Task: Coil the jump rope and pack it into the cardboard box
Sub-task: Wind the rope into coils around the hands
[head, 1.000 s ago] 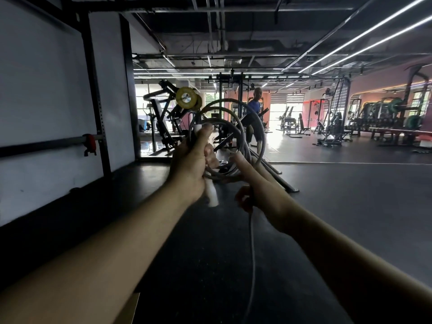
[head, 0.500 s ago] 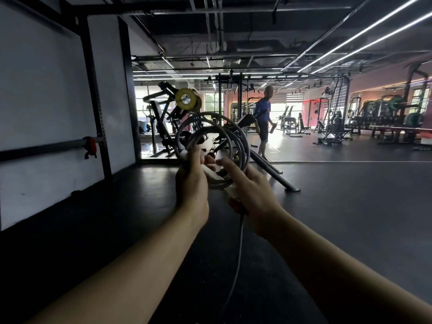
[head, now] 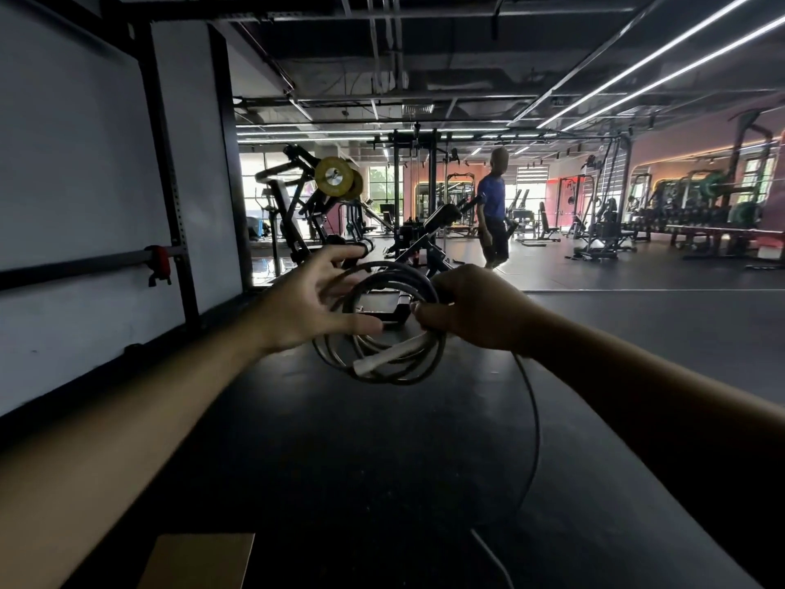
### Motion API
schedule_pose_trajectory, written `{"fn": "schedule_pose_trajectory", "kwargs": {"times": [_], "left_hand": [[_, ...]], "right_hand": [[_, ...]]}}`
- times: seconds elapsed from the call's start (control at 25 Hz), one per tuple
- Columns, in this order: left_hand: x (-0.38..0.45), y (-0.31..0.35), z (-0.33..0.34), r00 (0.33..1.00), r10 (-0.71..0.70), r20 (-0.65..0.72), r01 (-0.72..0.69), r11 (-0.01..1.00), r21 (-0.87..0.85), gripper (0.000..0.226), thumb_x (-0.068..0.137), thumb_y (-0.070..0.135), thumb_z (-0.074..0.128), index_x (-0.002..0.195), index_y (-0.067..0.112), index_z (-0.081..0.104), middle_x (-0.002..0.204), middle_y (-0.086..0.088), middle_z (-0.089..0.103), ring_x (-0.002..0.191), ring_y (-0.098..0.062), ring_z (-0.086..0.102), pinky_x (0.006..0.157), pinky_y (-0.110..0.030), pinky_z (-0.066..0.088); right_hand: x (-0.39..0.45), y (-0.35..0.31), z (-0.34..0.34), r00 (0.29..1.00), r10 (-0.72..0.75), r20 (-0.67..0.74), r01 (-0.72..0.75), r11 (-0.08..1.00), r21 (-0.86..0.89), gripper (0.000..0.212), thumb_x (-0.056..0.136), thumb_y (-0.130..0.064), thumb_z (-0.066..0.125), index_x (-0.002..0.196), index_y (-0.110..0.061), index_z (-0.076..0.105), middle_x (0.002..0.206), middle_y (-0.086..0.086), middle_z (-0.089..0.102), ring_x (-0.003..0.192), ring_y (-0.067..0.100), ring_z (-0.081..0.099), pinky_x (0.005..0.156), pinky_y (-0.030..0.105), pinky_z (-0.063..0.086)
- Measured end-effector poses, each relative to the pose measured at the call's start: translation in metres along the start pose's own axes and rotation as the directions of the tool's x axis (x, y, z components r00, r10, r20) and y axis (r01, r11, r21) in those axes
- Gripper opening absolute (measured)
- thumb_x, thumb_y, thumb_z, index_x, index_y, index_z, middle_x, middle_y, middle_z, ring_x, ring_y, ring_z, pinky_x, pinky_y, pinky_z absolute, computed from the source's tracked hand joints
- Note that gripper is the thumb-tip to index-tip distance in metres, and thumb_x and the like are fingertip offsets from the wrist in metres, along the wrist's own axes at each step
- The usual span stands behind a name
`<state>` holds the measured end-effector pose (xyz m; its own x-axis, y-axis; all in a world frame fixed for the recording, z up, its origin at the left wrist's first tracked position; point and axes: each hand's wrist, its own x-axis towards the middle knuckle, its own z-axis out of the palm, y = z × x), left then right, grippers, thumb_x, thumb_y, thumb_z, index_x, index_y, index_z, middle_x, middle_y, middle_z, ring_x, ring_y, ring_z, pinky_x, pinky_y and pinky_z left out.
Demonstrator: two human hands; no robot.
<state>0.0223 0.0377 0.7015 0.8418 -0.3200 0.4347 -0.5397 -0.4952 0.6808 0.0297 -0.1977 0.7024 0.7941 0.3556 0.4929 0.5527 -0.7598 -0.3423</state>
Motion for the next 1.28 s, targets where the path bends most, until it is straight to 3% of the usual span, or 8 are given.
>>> {"fn": "schedule_pose_trajectory", "kwargs": {"times": [0.08,0.2,0.44,0.52,0.68,0.88,1.12,1.28], "left_hand": [[0.013,0.023,-0.001,0.984,0.060,0.165,-0.108,0.949,0.296,0.091,0.062,0.042,0.091,0.140,0.044,0.043,0.140,0.015,0.053,0.117,0.007,0.048,0.088,-0.016,0.037],[0.027,0.042,0.008,0.965,0.068,0.253,-0.158,0.922,0.355,0.084,0.059,0.043,0.094,0.133,0.039,0.054,0.126,0.023,0.063,0.114,0.008,0.056,0.088,-0.012,0.039],[0.027,0.039,0.028,0.982,0.085,0.166,-0.097,0.993,0.062,0.053,0.067,0.019,0.092,0.115,0.020,0.069,0.096,0.016,0.074,0.081,0.015,0.066,0.065,-0.003,0.046],[0.025,0.038,0.033,0.987,0.074,0.144,-0.069,0.997,-0.042,0.041,0.068,0.011,0.090,0.104,0.020,0.072,0.084,0.015,0.076,0.077,0.009,0.068,0.067,-0.008,0.049],[0.019,0.031,0.042,0.995,0.053,0.079,-0.037,0.980,-0.195,0.026,0.074,0.005,0.084,0.091,0.023,0.074,0.076,0.015,0.077,0.078,0.006,0.071,0.069,-0.010,0.051],[0.009,0.028,0.047,0.996,0.014,0.084,0.006,0.972,-0.235,0.038,0.073,0.016,0.087,0.108,0.020,0.073,0.100,0.011,0.079,0.099,-0.002,0.072,0.089,-0.019,0.054],[0.004,0.037,0.063,0.998,0.029,0.056,-0.015,0.972,-0.237,0.029,0.074,0.011,0.086,0.100,0.014,0.077,0.091,0.007,0.080,0.082,0.002,0.073,0.074,-0.014,0.055],[-0.002,0.036,0.069,0.999,0.044,-0.022,-0.049,0.944,-0.325,0.020,0.075,0.000,0.083,0.090,0.010,0.076,0.080,0.003,0.080,0.071,0.002,0.071,0.061,-0.007,0.048]], "right_hand": [[0.006,-0.007,-0.007,0.995,-0.073,0.064,0.079,0.992,-0.101,0.020,0.088,-0.032,0.071,0.087,-0.012,0.073,0.077,0.007,0.072,0.062,0.013,0.062,0.063,0.034,0.052],[0.012,-0.015,-0.015,0.988,-0.129,0.086,0.142,0.975,-0.170,0.022,0.086,-0.031,0.073,0.095,-0.012,0.077,0.079,0.004,0.073,0.060,0.007,0.059,0.063,0.027,0.050],[0.010,-0.012,-0.024,0.987,-0.154,-0.045,0.148,0.982,-0.122,0.023,0.081,-0.032,0.079,0.081,-0.009,0.076,0.075,0.015,0.072,0.059,0.014,0.056,0.055,0.020,0.043],[0.008,-0.014,-0.028,0.990,-0.131,-0.046,0.131,0.991,0.002,0.023,0.080,-0.030,0.081,0.090,-0.011,0.074,0.084,0.015,0.073,0.070,0.021,0.064,0.066,0.029,0.052],[0.005,-0.012,-0.027,0.998,-0.056,-0.009,0.055,0.934,0.354,0.049,0.076,-0.039,0.086,0.108,-0.020,0.055,0.090,0.018,0.071,0.064,0.016,0.061,0.056,0.026,0.050],[0.003,-0.008,-0.006,0.950,-0.090,-0.300,0.137,0.981,0.138,0.041,0.084,-0.050,0.074,0.106,-0.023,0.053,0.079,0.000,0.062,0.065,0.012,0.059,0.062,0.033,0.050],[0.010,-0.026,0.000,0.852,-0.153,-0.501,0.280,0.941,0.189,0.016,0.101,-0.029,0.057,0.107,-0.014,0.053,0.072,0.002,0.060,0.065,0.015,0.060,0.067,0.041,0.050],[0.011,-0.035,-0.003,0.871,-0.169,-0.461,0.277,0.944,0.178,0.018,0.106,-0.031,0.048,0.107,-0.014,0.051,0.075,0.012,0.062,0.063,0.019,0.056,0.066,0.041,0.046]]}}
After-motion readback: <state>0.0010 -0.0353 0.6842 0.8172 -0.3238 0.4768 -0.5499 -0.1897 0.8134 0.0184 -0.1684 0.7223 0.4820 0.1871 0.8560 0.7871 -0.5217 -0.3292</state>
